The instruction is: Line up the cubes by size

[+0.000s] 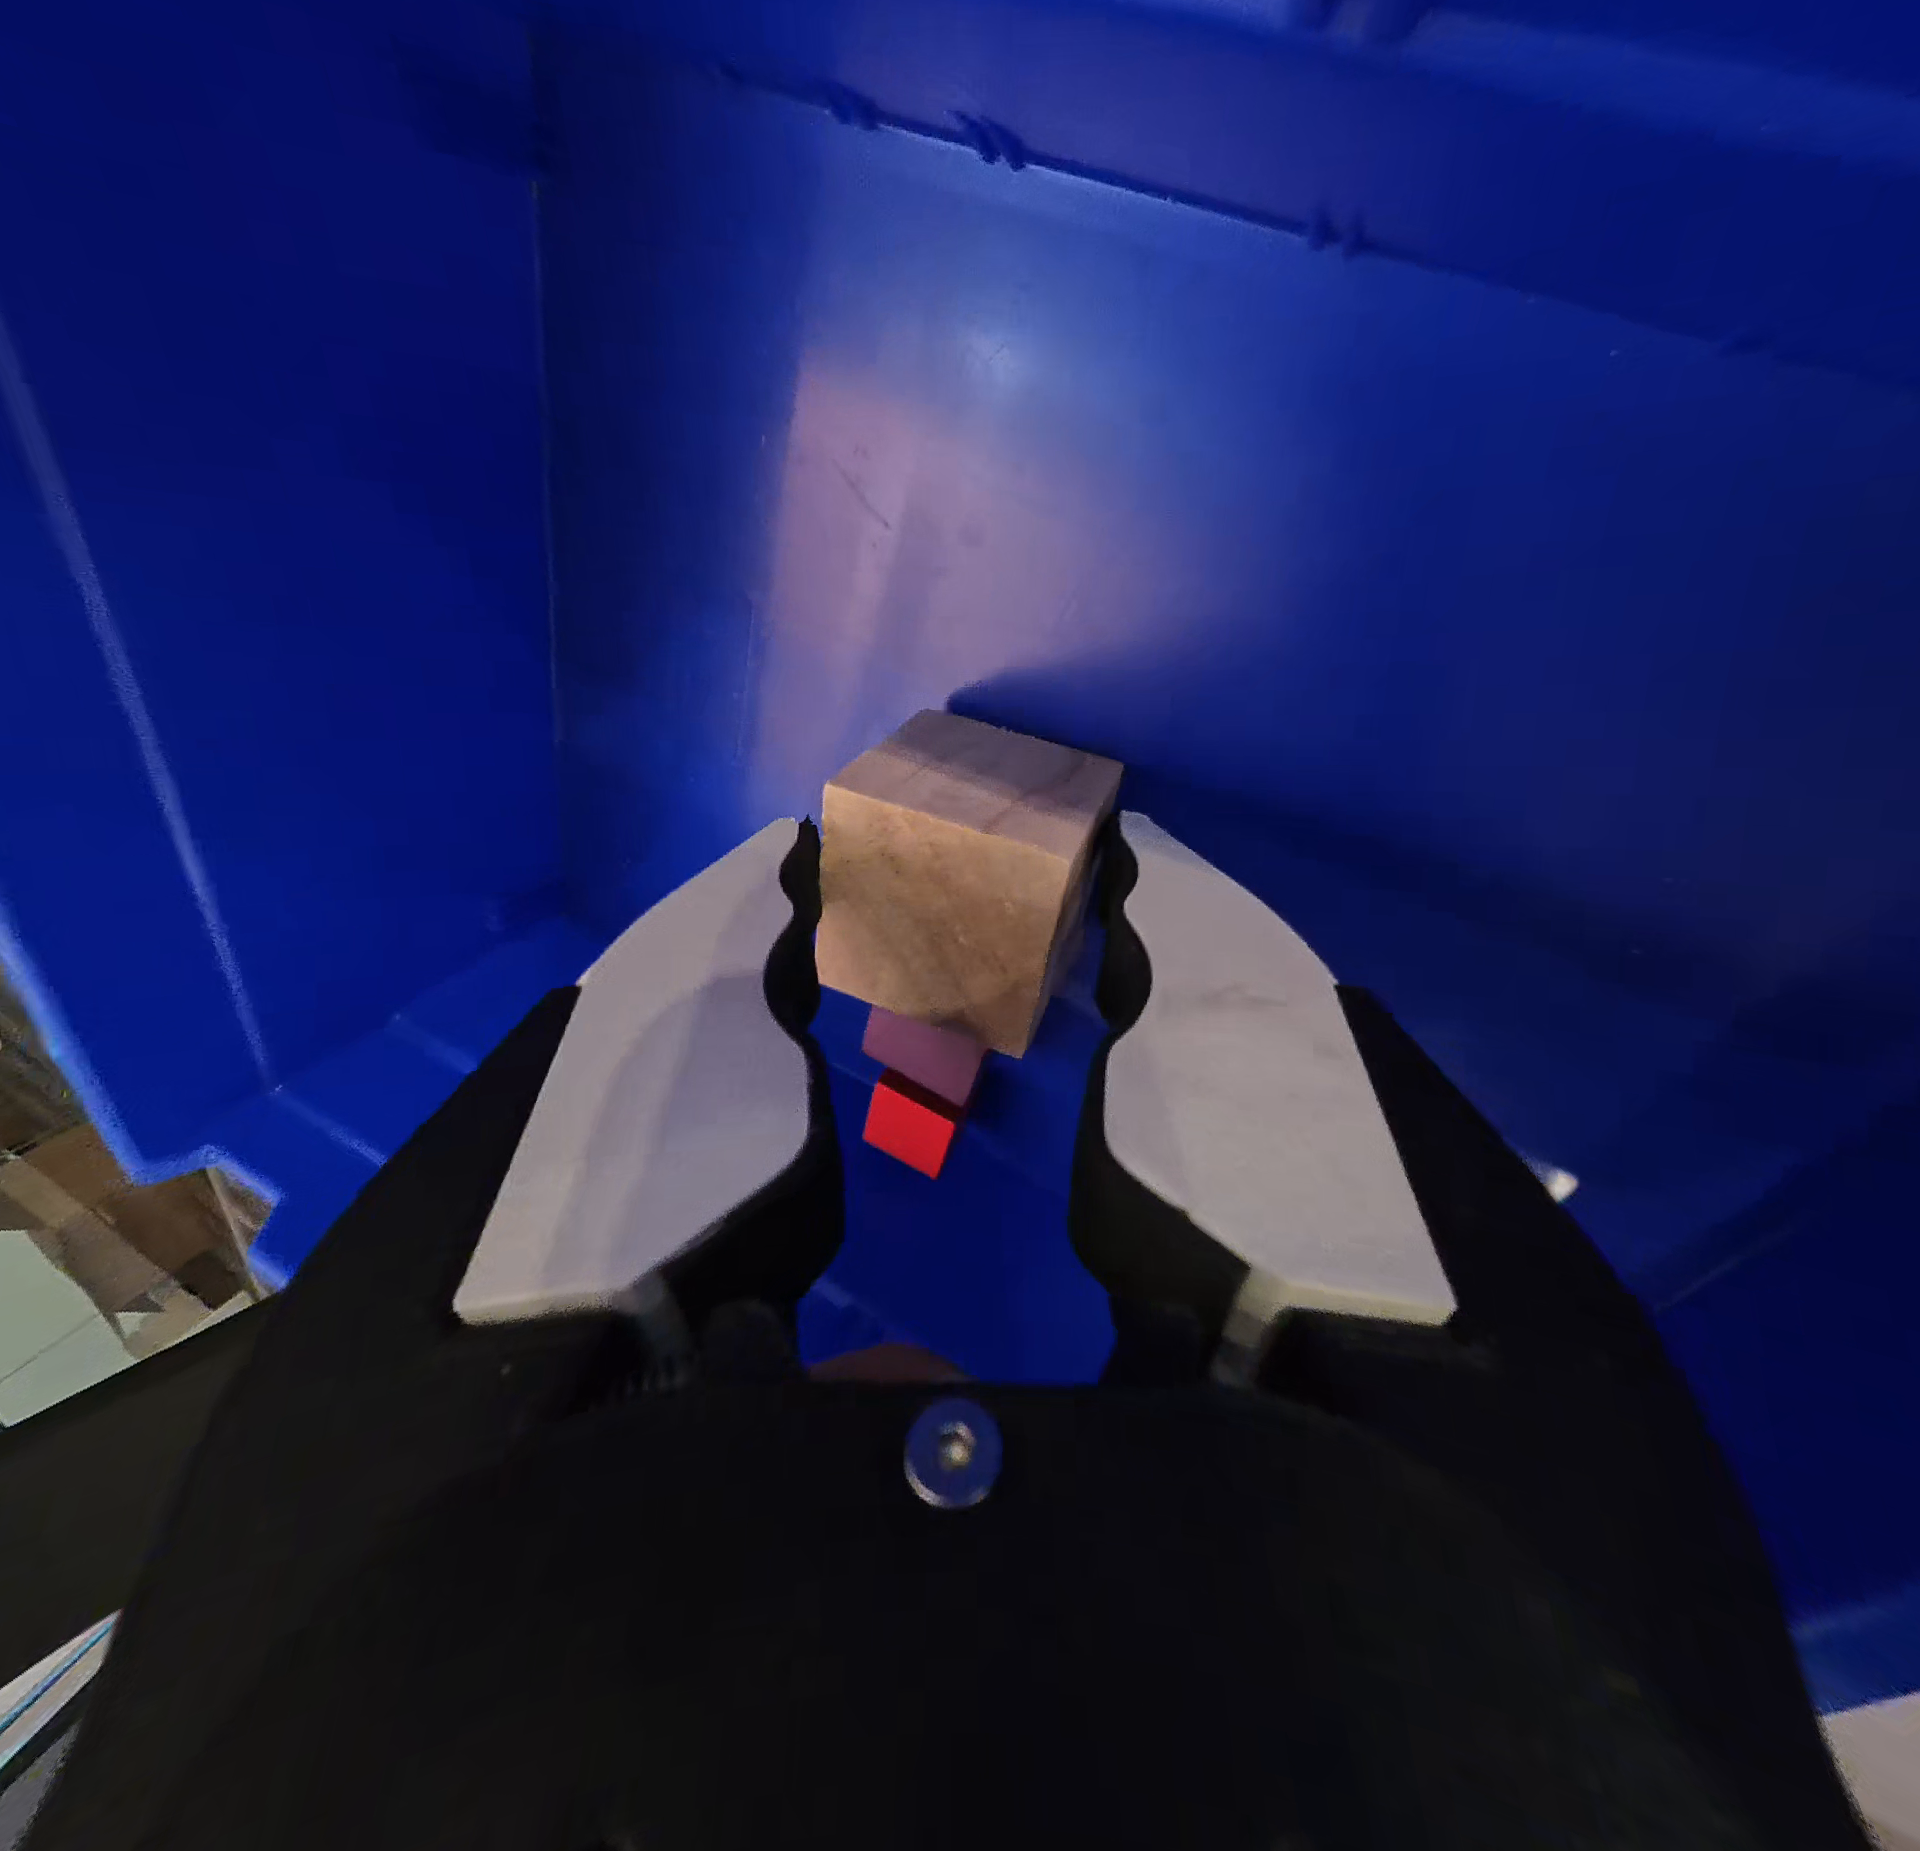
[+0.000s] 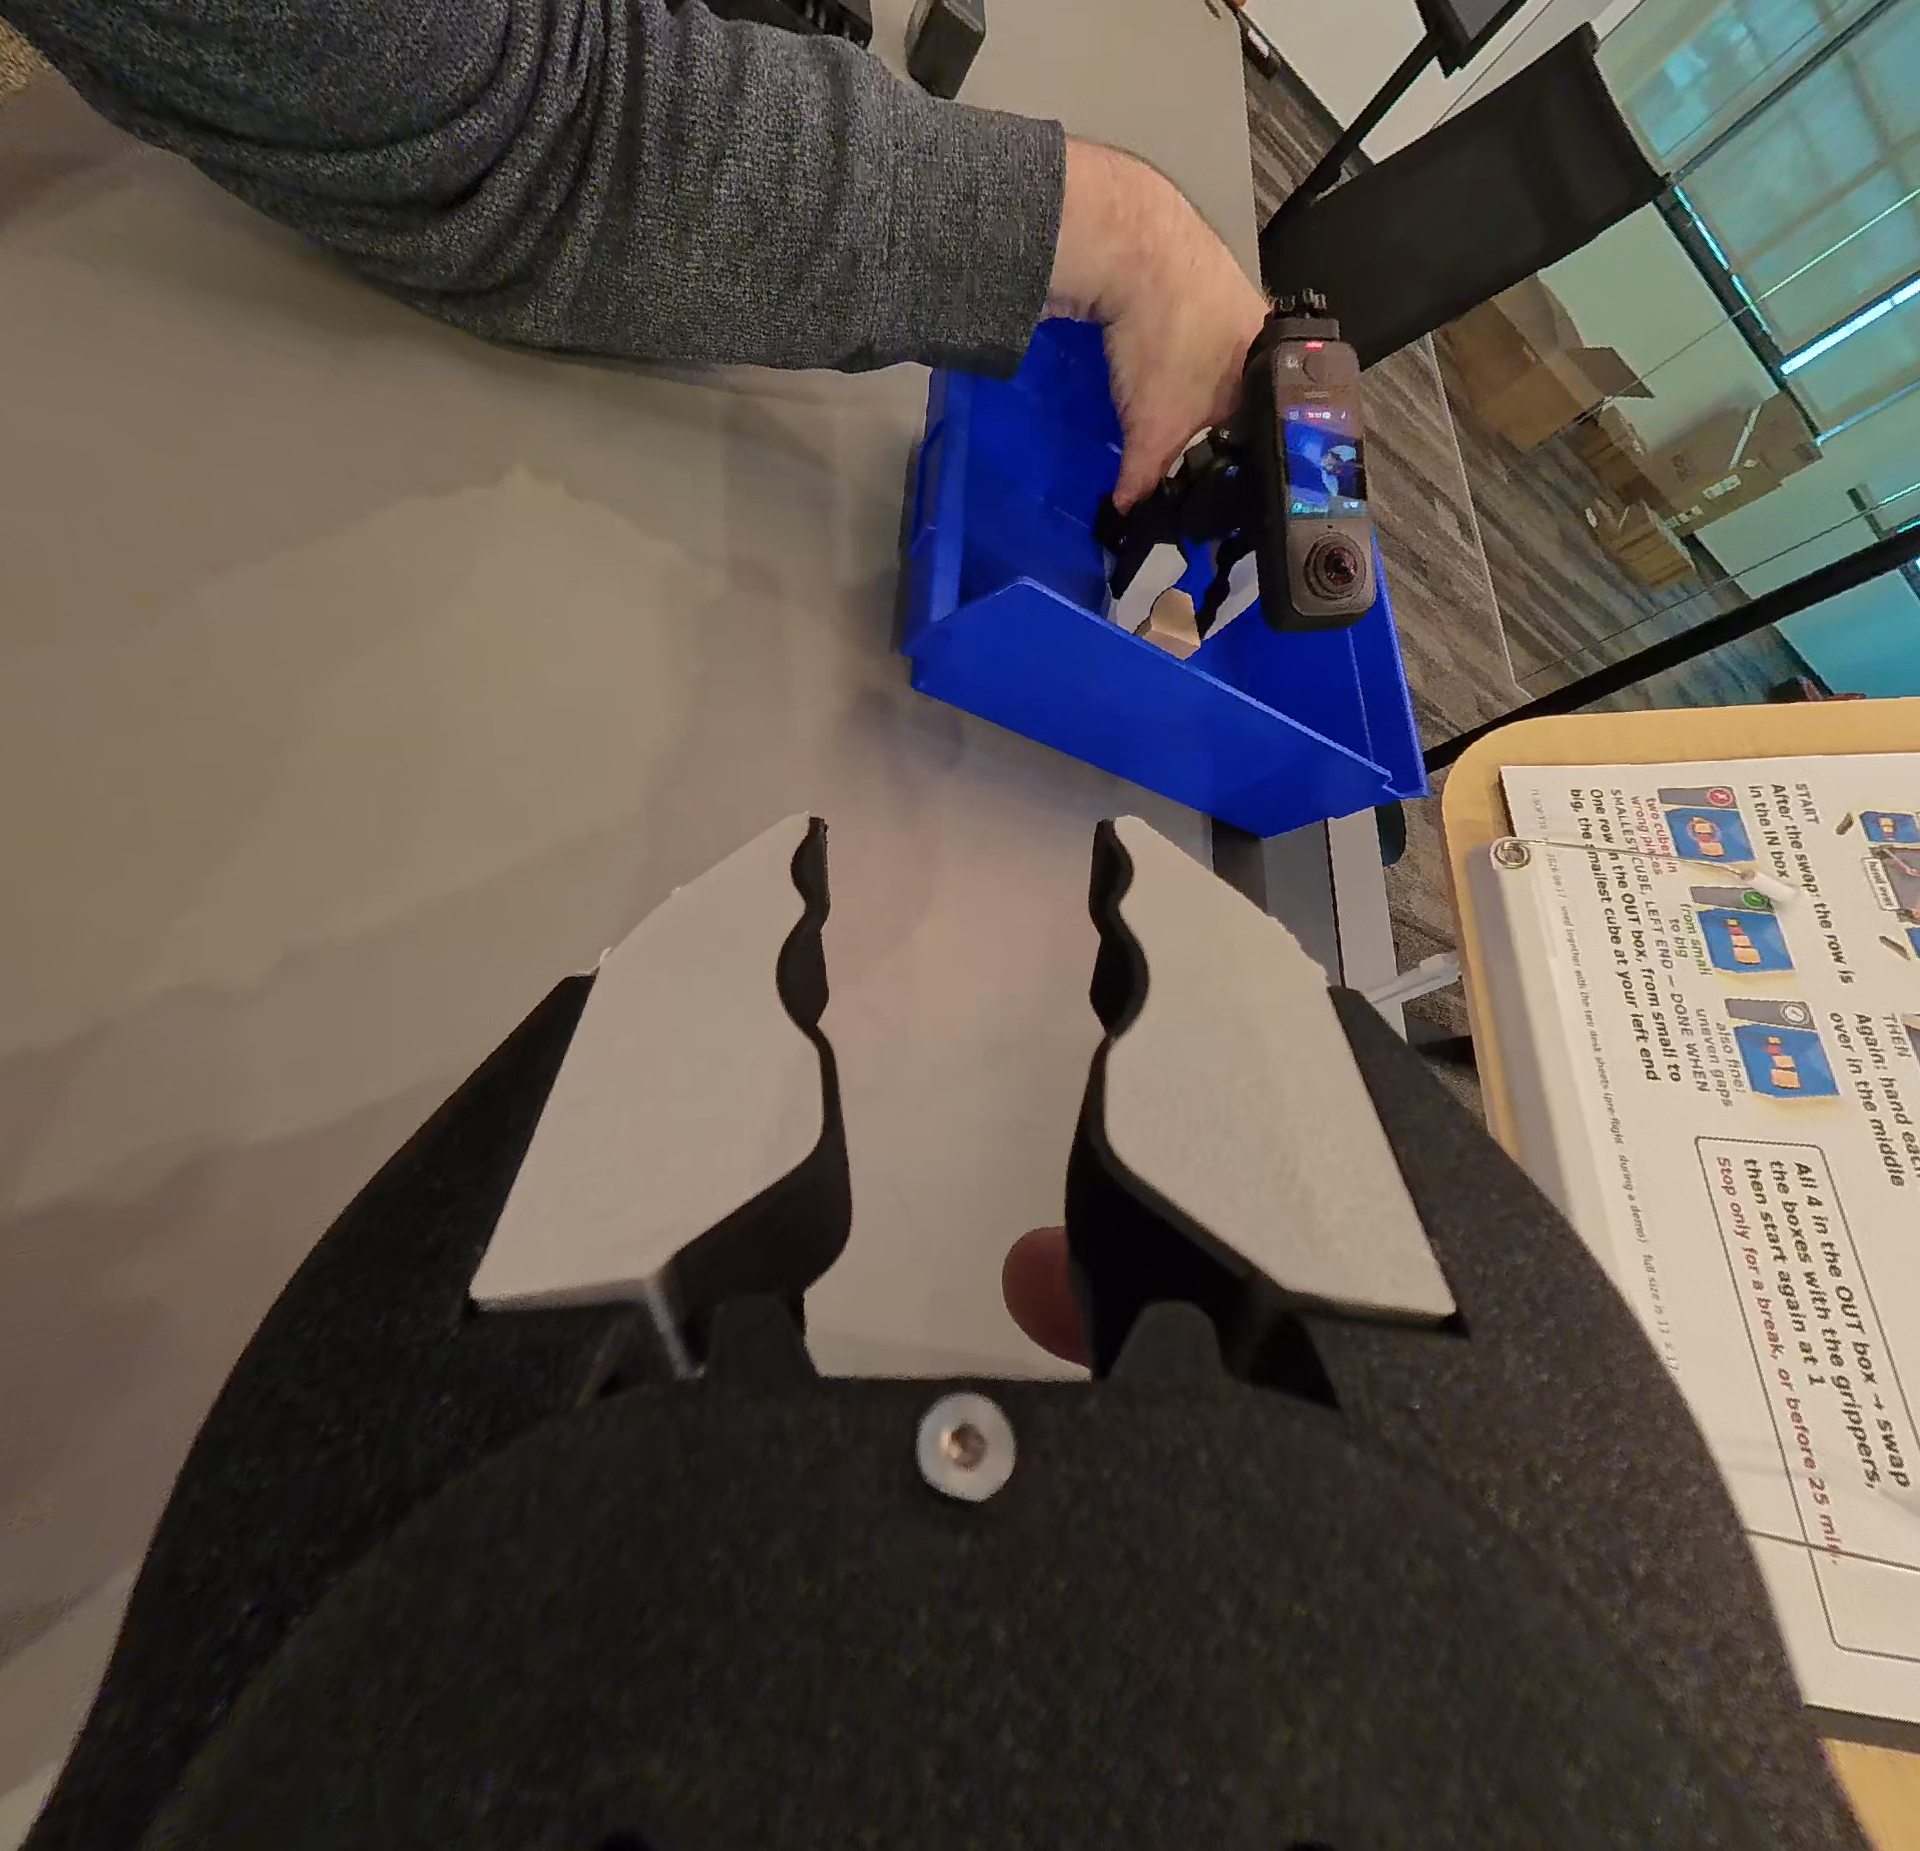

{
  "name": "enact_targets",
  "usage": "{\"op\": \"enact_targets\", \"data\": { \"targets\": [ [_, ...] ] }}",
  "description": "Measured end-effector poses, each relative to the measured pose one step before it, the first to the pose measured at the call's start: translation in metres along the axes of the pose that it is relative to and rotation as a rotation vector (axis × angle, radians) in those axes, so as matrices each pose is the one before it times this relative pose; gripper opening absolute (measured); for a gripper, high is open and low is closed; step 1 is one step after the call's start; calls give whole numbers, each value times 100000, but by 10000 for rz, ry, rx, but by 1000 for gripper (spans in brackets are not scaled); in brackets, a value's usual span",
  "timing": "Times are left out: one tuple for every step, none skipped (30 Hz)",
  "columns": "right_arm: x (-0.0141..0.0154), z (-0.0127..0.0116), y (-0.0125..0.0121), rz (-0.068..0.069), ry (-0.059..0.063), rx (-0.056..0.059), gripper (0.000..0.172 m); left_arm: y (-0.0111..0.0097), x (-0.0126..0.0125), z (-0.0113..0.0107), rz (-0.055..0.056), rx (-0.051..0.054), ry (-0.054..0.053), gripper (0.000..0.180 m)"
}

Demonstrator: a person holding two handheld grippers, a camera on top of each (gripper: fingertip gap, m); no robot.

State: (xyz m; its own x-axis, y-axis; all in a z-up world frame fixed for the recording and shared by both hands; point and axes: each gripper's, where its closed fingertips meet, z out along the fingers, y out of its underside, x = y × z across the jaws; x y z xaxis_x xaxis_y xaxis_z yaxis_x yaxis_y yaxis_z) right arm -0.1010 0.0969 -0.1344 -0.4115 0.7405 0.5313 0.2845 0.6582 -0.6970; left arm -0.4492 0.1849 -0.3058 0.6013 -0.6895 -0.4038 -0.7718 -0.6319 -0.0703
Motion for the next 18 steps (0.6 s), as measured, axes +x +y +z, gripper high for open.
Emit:
{"op": "enact_targets", "data": {
  "targets": [
    [-5,1,-19,-10,0,12,48,-46,-259,-297,-20,72,-140,51],
    [69,-14,-14,-9,38,7,48,-118,-349,-448,-32,137,-186,50],
    [130,-13,7,12,69,-3,48,-317,-300,-621,-55,238,-143,50],
    [155,-6,25,26,70,1,48,-598,-332,-838,-47,427,-169,50],
    [152,-4,11,19,73,22,49,-750,-431,-1047,-89,510,-223,50],
    [189,-5,-10,20,97,19,49,-708,-526,-1177,-96,444,-272,50],
    [242,4,18,31,128,-4,49,-693,-600,-1269,-43,407,-343,50],
    [307,21,23,22,171,-20,49,-745,-634,-1348,-34,418,-373,49],
    [276,44,21,17,150,-22,50,-893,-541,-1388,-60,479,-306,49],
    [253,58,-18,17,150,-8,50,-1113,-469,-1412,-48,567,-277,49],
    [275,63,-65,2,169,15,50,-1372,-670,-1424,12,650,-434,49],
    [347,71,-101,-13,219,32,51,-1606,-781,-1382,-15,700,-484,49],
    [291,42,-148,11,185,49,52,-1908,-471,-1302,-20,789,-305,49],
    [227,22,-219,39,134,83,52,-2090,-85,-1162,84,819,-158,49],
    [313,1,-251,39,197,103,53,-2161,99,-961,169,791,-130,49],
    [416,12,-270,28,263,108,53,-2156,203,-707,134,715,-72,49],
    [447,-6,-284,7,285,119,53,-2128,348,-449,131,653,-15,49],
    [497,-5,-259,-15,325,118,53,-2130,560,-237,175,676,47,49]
  ]
}}
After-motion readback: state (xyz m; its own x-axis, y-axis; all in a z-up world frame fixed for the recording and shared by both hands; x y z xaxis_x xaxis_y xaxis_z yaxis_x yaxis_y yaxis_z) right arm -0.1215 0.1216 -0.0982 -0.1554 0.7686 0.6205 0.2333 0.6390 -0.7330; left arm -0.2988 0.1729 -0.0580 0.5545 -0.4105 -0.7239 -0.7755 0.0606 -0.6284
